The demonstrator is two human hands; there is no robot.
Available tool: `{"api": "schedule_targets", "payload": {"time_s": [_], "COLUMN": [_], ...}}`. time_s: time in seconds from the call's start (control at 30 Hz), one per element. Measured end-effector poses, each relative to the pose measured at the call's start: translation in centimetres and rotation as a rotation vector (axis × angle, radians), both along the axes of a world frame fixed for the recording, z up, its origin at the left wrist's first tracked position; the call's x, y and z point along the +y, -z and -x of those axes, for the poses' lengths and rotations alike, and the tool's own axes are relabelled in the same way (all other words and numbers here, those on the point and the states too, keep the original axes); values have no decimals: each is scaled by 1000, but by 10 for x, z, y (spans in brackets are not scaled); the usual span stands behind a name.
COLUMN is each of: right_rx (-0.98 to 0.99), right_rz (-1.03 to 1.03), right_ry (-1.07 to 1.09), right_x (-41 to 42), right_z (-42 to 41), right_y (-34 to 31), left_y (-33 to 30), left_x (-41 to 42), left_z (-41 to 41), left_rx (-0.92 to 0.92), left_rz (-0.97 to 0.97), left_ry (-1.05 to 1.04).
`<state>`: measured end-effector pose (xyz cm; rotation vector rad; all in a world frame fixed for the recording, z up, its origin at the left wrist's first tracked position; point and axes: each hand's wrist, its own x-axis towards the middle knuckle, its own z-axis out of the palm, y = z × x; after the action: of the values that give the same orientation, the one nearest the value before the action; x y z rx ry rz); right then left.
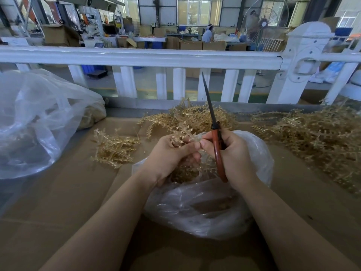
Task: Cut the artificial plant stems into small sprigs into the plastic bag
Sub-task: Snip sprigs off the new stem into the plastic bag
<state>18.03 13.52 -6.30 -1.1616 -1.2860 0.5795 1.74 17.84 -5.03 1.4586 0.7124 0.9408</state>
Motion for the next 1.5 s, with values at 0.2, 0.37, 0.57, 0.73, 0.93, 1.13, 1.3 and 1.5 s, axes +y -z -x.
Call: {"api": "schedule_targets", "payload": {"time_s": [0.2, 0.37, 0.57, 0.73, 0.93, 1.13, 1.3, 1.5], "right_rx": [-31, -173, -378, -485, -576, -629, -686, -708], "right_rz": [23, 101, 158, 190, 172, 157, 127, 109], "right_ry": [36, 137, 186, 153, 169, 171, 152, 170], "right_x": [3, 4, 3, 3, 3, 4, 2, 0], "right_z": [-2, -4, -6, -8, -10, -12, -12, -12], "right_y": [4, 7, 9, 13, 16, 17, 16, 16], "left_y": [2, 2, 4, 3, 2, 6, 6, 3], "left_x": [6, 9, 16, 16, 17, 22, 27, 27], "left_z": [1, 2, 6, 6, 8, 9, 13, 18], "left_rx": [47, -130, -286, -316, -346, -338, -294, -220], "left_rz": [-12, 87, 105, 45, 25, -16, -64, -129], "left_ry": [-103, -200, -247, -264, -248, -246, -256, -267]}}
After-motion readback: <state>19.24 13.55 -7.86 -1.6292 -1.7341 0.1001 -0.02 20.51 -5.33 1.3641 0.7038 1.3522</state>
